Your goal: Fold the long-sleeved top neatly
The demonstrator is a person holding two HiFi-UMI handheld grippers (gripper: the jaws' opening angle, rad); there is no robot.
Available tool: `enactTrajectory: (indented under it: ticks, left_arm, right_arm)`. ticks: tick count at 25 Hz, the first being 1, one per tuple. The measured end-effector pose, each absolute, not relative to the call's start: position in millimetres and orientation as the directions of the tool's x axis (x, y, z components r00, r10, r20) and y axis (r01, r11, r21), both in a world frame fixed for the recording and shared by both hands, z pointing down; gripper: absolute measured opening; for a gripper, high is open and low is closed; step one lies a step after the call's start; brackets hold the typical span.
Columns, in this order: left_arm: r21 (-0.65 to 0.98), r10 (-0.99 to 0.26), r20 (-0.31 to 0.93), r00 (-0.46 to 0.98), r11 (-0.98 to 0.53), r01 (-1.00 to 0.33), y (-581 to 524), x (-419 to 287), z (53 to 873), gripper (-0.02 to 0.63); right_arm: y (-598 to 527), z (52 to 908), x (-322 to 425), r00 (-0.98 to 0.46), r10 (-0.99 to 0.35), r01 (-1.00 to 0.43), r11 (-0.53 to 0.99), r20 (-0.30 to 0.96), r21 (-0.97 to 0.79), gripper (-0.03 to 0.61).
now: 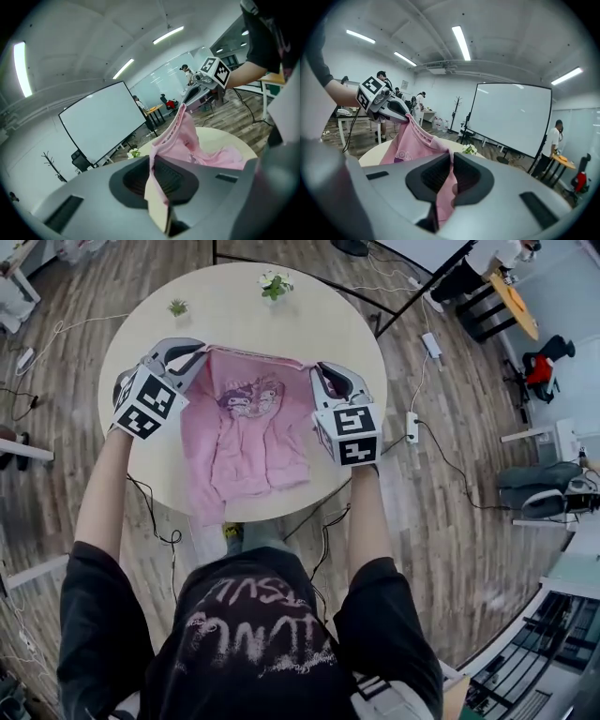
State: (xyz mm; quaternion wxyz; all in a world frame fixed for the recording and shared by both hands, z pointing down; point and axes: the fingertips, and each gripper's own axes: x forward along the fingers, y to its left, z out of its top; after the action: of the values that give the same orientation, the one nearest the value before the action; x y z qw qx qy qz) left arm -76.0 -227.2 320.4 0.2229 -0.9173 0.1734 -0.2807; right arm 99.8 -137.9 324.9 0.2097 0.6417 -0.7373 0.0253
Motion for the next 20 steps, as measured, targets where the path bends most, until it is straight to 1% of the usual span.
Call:
enactTrajectory:
  ticks: [8,13,20]
  left_arm:
    - [-0.612,-0.458,0.344,0.82,-0.772,-0.174,-186,-74,235,0.038]
    - [-0.634,-0.459,0.273,0.845,-0.747,-0.201,-168,-70,190,0.038]
    - [-0.691,-0.492,0.231,0.84,-0.69,-0.214,-138,-65,158,0.038]
  right_arm:
    - [-97,243,102,-0.045,-0.978,-0.957,0.102,0.205,0.273,0.028]
    - [-85,196,108,-0.031,-0.992,-0.963,0.061,0.119,0.262,0.028]
    - [-61,165,115,-0.047,-0.997,-0.952,0.064,0.064,0.298,0.028]
